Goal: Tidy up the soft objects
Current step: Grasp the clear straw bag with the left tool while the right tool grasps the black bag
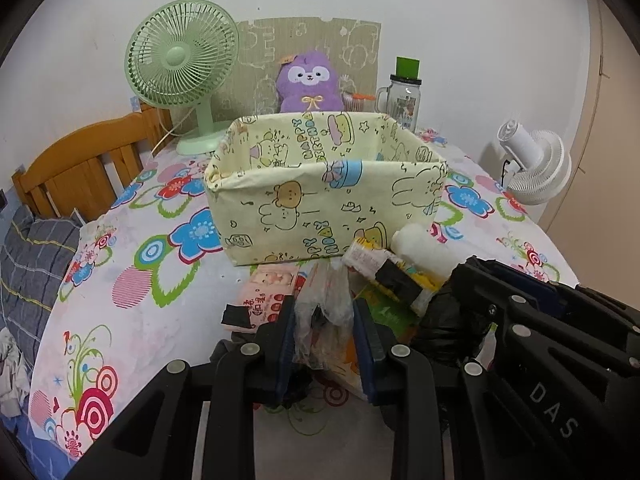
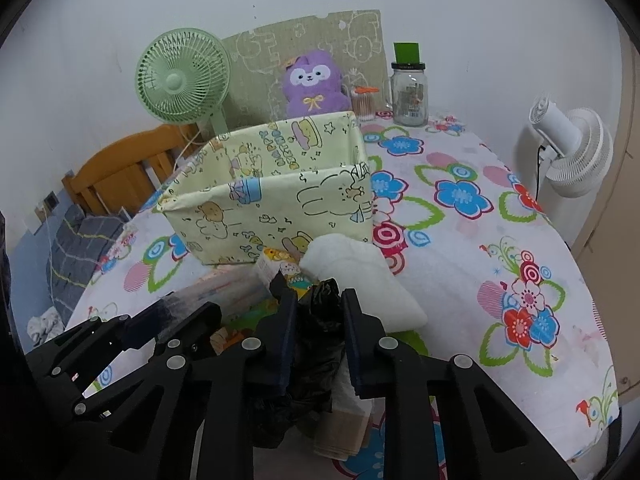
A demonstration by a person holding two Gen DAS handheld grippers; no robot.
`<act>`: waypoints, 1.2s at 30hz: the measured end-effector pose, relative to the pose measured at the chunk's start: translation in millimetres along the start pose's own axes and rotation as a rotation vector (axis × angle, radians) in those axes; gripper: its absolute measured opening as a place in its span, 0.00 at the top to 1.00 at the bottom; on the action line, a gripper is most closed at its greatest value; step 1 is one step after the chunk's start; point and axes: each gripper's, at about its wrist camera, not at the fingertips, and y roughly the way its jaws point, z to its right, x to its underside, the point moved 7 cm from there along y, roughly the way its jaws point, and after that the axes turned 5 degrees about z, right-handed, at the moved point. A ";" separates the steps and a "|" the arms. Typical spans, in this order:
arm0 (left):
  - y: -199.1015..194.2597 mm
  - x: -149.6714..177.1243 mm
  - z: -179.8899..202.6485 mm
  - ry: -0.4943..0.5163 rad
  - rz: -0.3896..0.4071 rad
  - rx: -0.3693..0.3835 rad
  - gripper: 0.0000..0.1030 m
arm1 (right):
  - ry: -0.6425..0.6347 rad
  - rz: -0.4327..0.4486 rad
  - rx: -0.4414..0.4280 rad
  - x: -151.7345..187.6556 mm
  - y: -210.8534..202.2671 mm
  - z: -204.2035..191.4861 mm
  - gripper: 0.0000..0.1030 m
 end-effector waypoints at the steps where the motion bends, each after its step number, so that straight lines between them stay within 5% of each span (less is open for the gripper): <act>1: -0.6 -0.3 0.4 0.000 0.002 -0.001 0.74 | 0.001 0.000 -0.004 -0.4 -0.6 0.2 0.77; 36: -49.3 -48.3 5.9 0.003 0.112 0.005 0.77 | -0.046 0.109 0.020 -49.7 -49.1 -10.6 0.83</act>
